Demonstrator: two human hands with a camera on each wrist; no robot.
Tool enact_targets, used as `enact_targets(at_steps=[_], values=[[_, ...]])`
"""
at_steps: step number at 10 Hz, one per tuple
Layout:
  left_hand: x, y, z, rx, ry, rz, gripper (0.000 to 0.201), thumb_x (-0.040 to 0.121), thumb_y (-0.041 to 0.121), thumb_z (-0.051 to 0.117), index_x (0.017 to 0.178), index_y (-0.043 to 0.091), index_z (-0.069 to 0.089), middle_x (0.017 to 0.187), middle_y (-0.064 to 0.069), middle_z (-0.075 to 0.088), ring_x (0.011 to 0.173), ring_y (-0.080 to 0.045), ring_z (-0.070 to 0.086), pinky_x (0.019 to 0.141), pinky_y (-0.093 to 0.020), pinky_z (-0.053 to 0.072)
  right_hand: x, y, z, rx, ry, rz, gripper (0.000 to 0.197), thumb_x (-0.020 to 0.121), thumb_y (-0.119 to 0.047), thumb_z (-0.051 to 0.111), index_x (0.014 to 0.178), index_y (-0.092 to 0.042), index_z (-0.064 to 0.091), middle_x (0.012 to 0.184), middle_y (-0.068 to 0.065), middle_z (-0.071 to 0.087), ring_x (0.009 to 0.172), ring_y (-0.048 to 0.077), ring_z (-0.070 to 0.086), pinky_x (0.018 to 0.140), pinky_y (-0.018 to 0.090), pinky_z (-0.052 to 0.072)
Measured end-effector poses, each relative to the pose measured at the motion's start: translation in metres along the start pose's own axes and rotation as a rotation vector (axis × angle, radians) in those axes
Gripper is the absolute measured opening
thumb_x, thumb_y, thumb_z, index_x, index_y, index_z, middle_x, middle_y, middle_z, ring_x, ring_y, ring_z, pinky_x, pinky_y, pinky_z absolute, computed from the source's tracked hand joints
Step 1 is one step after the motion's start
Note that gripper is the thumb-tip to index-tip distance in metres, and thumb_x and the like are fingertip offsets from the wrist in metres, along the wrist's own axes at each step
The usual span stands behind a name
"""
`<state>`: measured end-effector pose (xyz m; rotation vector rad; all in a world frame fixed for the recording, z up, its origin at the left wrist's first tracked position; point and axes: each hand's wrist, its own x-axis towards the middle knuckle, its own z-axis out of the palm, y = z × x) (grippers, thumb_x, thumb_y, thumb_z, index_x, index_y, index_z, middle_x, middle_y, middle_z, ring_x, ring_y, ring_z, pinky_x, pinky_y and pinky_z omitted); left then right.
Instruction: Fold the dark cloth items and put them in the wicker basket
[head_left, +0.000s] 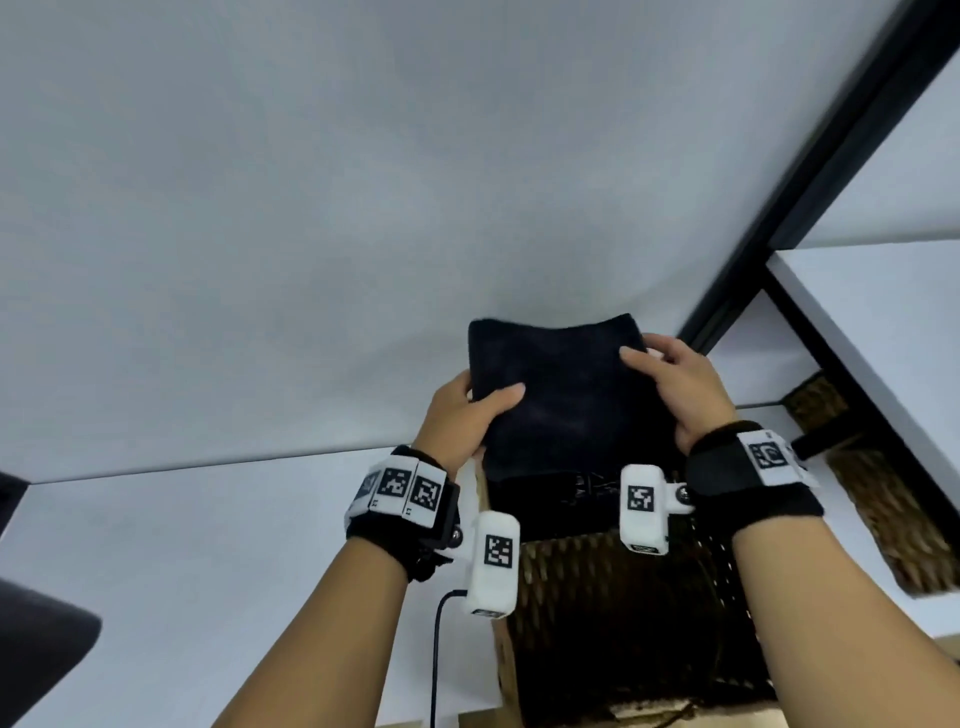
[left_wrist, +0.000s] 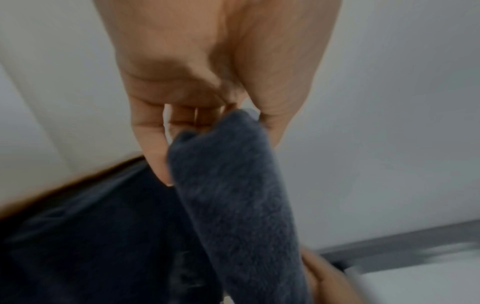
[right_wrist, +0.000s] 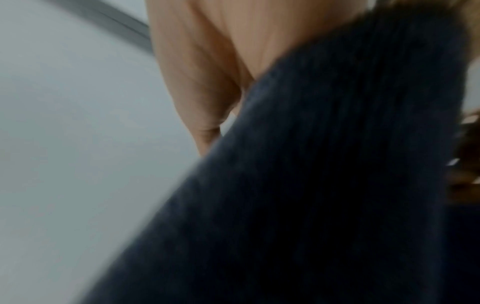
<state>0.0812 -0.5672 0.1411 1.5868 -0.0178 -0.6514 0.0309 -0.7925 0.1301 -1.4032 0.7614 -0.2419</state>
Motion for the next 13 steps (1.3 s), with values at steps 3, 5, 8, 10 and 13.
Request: enact_targets(at_steps=[3,5,8,10,13], values=[[0.01,-0.054,0.014,1.253,0.113,0.182,0.08,0.086,0.065,0.046,0.148,0.023,0.021,0.153,-0.013,0.022,0.139,-0.032,0.024,0.109,-0.046,0.032,-0.004,0.064,-0.004,-0.882,-0.068,-0.57,0.041,0.09,-0.024,0.062,0.129,-0.014,0.057,0.138,0.006,0.052,0.129,0.023,0.046,0.11,0.035,0.034],[0.017,-0.072,0.052,1.395,-0.144,0.194,0.083,0.09,0.069,0.027,0.153,0.023,-0.002,0.159,-0.011,-0.015,0.146,-0.03,-0.015,0.119,-0.048,0.006,-0.005,0.086,-0.004,-1.237,-0.211,-0.469,0.047,0.099,-0.038,0.043,0.144,-0.021,0.041,0.154,0.003,0.033,0.145,0.02,0.024,0.112,0.04,0.028],[0.037,-0.107,0.036,1.472,-0.197,0.123,0.077,0.088,0.072,0.011,0.149,0.033,-0.018,0.155,-0.003,-0.03,0.142,-0.021,-0.029,0.116,-0.05,-0.015,-0.001,0.119,0.002,-1.278,-0.207,-0.43,0.05,0.101,-0.04,0.032,0.147,-0.021,0.033,0.156,0.006,0.029,0.145,0.024,0.023,0.109,0.046,0.036],[0.04,-0.106,0.04,1.455,-0.202,0.101,0.077,0.089,0.072,0.013,0.149,0.034,-0.017,0.156,-0.003,-0.029,0.143,-0.022,-0.028,0.115,-0.05,-0.015,0.005,0.118,0.002,-1.254,-0.25,-0.355,0.05,0.101,-0.041,0.032,0.148,-0.023,0.031,0.158,0.004,0.024,0.146,0.021,0.018,0.112,0.044,0.032],[0.034,-0.07,0.036,1.343,-0.151,0.181,0.065,0.096,0.059,0.027,0.152,0.026,0.015,0.161,-0.008,0.002,0.148,-0.026,-0.003,0.117,-0.05,-0.004,-0.045,0.018,0.004,-0.576,-0.119,-0.449,0.027,0.096,-0.022,0.055,0.121,-0.019,0.063,0.121,-0.004,0.065,0.112,0.01,0.061,0.1,0.035,0.048]])
